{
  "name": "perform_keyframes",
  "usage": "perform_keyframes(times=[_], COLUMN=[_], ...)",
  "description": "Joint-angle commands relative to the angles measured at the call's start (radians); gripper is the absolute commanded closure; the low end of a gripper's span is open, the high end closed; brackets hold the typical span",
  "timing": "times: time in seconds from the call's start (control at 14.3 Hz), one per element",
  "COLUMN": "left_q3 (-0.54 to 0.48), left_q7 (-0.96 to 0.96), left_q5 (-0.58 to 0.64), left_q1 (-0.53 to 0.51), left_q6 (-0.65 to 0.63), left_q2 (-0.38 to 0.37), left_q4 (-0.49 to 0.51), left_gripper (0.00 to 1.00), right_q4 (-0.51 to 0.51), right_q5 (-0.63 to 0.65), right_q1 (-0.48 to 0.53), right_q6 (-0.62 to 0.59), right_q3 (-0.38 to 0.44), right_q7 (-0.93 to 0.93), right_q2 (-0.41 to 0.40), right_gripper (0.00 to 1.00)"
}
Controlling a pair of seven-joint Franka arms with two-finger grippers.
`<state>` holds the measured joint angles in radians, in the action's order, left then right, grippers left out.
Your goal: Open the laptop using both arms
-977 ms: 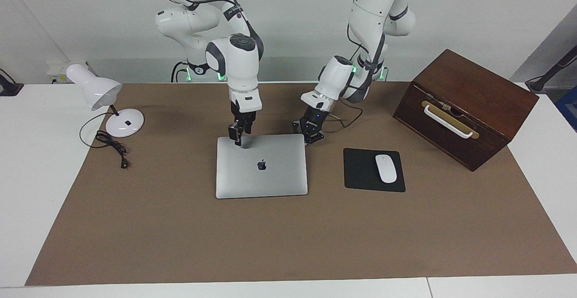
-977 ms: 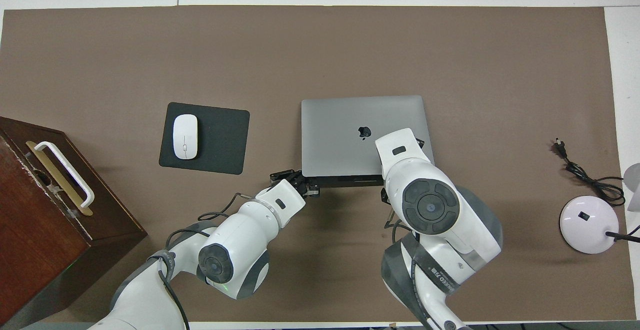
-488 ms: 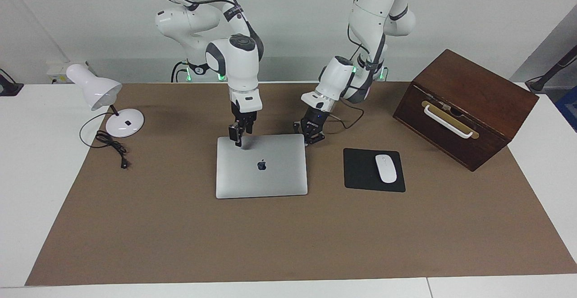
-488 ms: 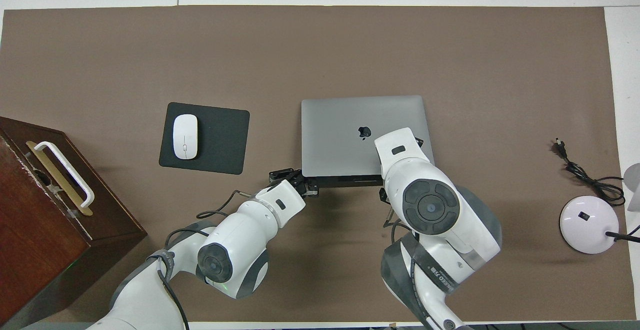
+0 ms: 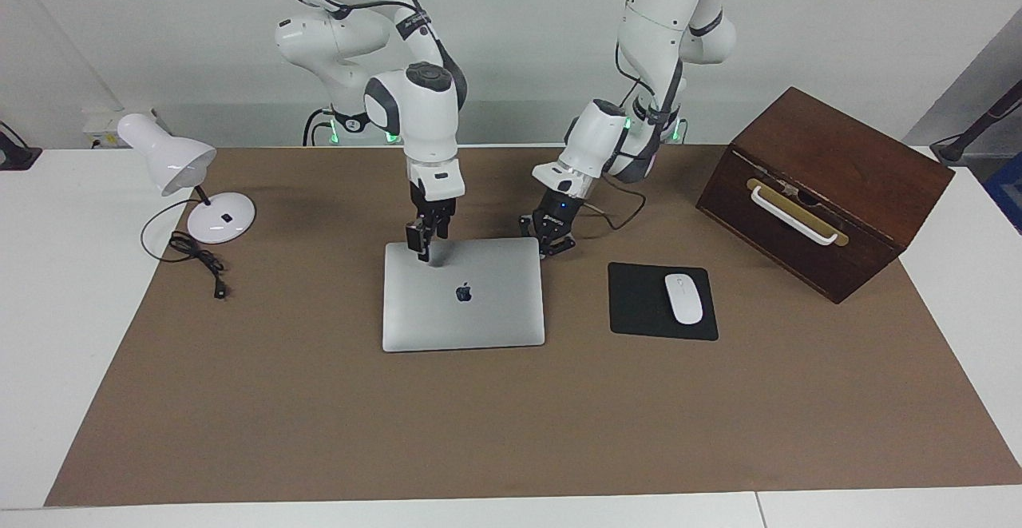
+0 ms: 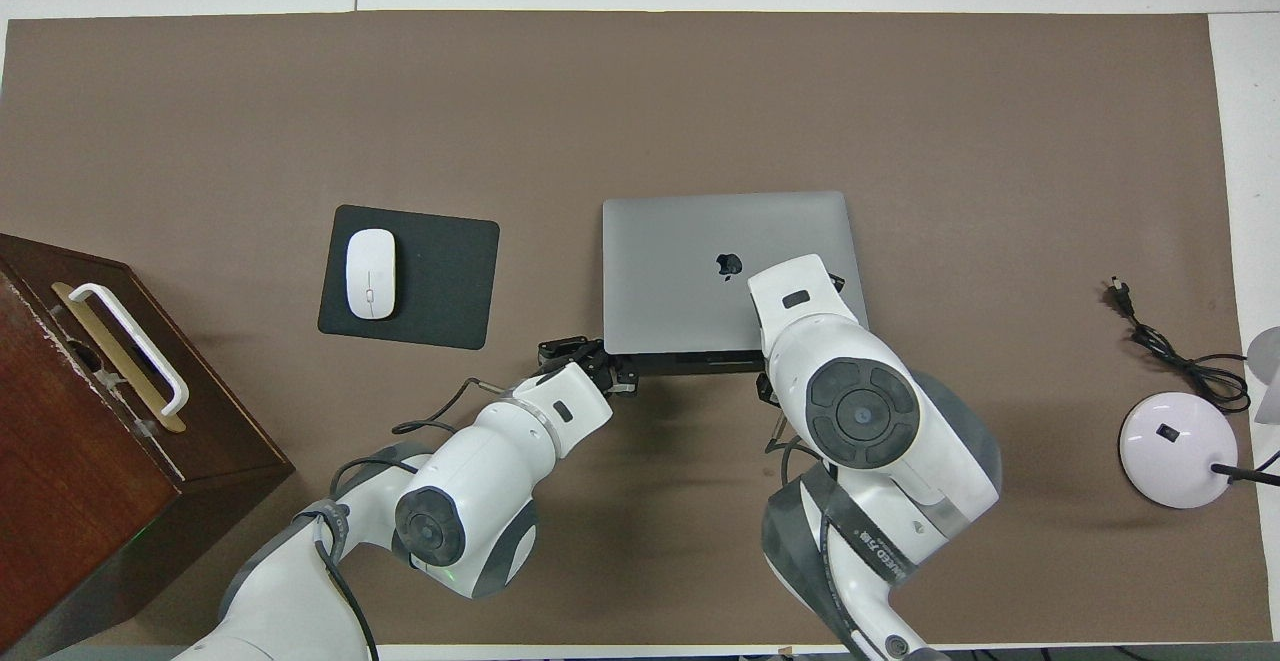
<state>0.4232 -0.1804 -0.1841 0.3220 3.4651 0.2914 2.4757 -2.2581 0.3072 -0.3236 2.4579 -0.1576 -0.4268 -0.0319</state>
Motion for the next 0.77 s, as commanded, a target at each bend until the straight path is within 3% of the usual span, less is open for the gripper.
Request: perform_keyframes(times=[0.0,0.42,0.7], left_q3=[-0.012,-0.012,-0.012], left_q7=[0.05,0.062,0.067], left_q5=[-0.005,-0.005,-0.005], left_q1=[-0.003,-0.003,-0.003], left_q6=[0.012,0.011,0.011], left_q2=[0.044,0.044,0.046], left_q4=[-0.011,-0.011,-0.011], left_gripper=[1.0,1.0,1.0], right_q4=[-0.003,0.002,0.069], right_q5=[0.03,0.03,0.03], right_q1=[0.011,0.001,-0.008], right_q6=[0.044,0.021,-0.123], right_q3=[-0.003,-0.003,-0.007], right_q7=[0.036,0.036,0.062], right_q2=[-0.026,-0.022,-0.017], right_gripper=[0.24,0.24,0.23])
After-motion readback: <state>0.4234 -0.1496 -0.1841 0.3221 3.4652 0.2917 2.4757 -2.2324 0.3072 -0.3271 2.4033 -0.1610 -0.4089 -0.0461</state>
